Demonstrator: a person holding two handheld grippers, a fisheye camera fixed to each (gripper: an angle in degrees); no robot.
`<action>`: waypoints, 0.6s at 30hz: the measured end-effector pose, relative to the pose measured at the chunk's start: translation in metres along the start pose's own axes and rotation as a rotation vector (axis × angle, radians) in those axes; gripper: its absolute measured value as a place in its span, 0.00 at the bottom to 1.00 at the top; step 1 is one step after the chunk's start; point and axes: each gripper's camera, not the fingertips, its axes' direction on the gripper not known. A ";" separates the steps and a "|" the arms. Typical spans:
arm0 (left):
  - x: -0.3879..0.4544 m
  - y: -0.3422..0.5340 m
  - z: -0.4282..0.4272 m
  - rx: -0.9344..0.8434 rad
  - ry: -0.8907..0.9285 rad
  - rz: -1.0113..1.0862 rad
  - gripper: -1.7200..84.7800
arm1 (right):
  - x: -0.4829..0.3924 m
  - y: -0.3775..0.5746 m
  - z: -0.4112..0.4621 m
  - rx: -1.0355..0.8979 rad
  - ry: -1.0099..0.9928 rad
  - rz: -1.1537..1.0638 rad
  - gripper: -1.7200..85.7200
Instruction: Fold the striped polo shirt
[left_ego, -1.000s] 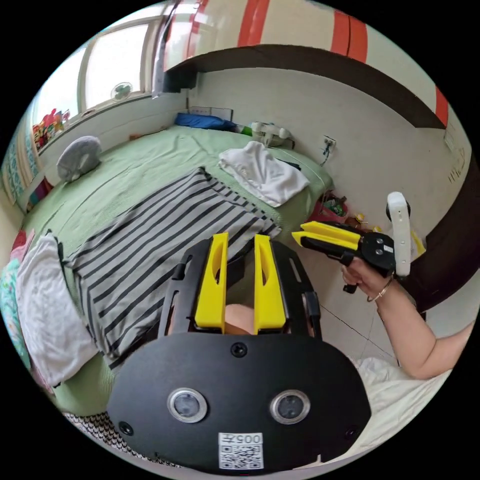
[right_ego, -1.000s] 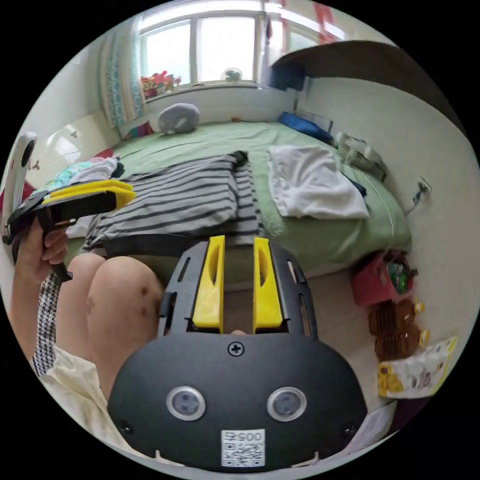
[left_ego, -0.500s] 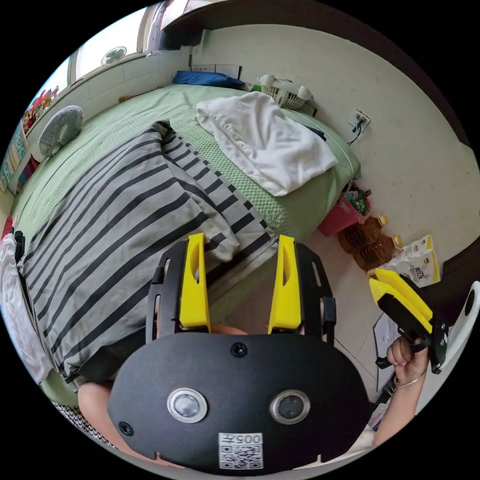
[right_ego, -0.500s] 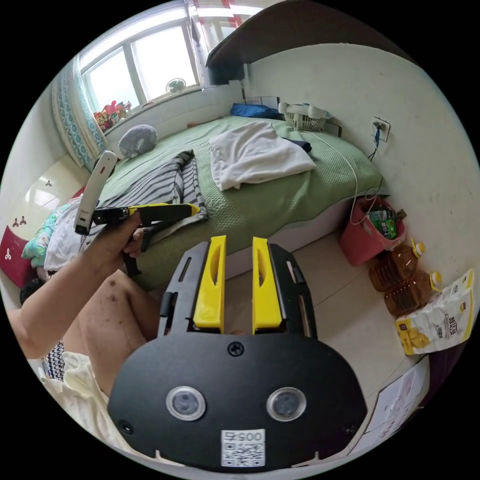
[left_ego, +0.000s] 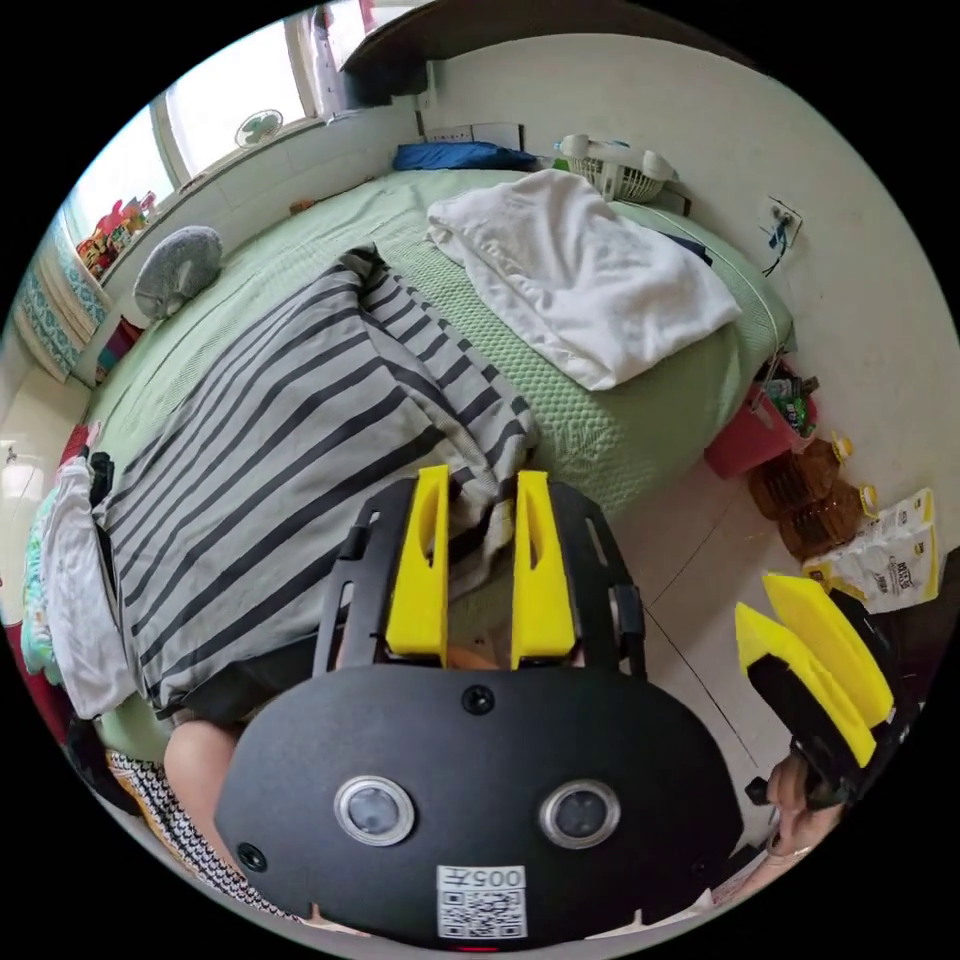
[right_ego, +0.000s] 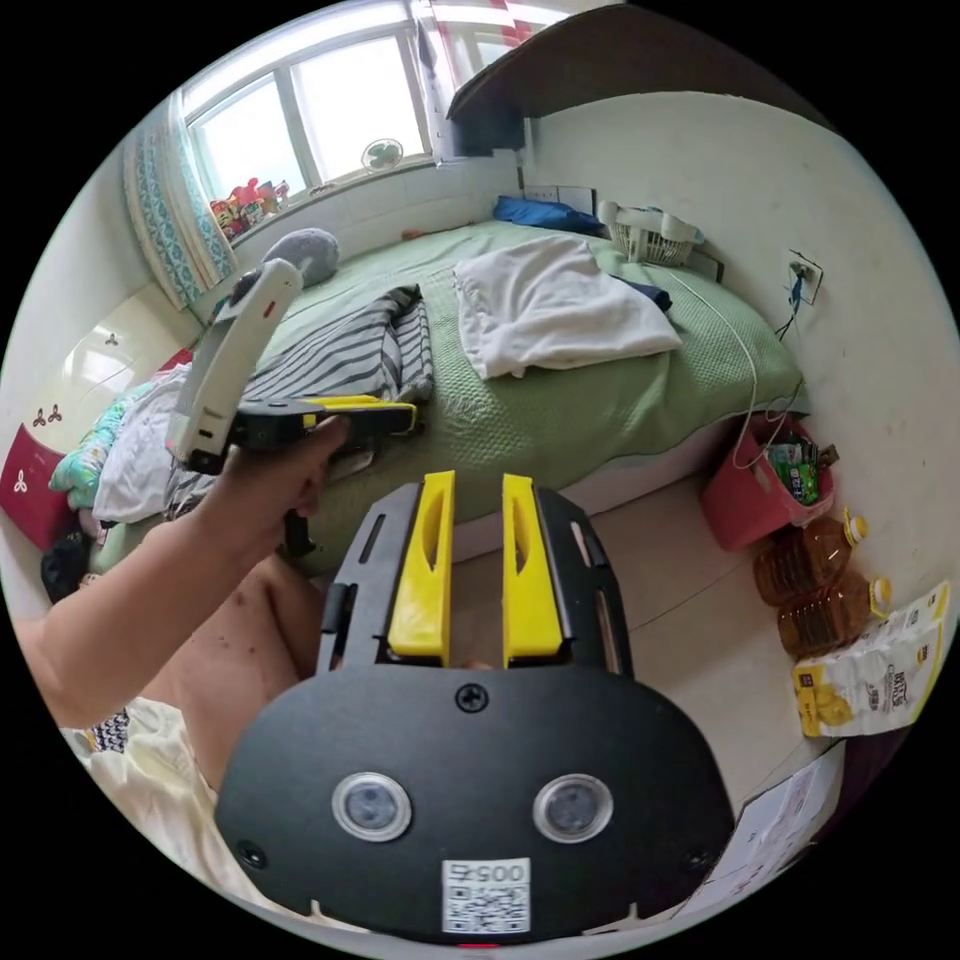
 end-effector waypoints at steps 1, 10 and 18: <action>-0.015 0.000 -0.005 0.001 0.035 -0.025 0.09 | -0.001 -0.008 -0.002 -0.001 0.003 -0.020 0.10; -0.120 0.008 -0.035 0.056 0.292 -0.070 0.08 | -0.025 -0.192 0.002 -0.022 -0.232 -0.177 0.17; -0.171 0.026 -0.050 0.090 0.375 -0.102 0.08 | -0.025 -0.327 0.122 -0.344 -0.497 -0.010 0.20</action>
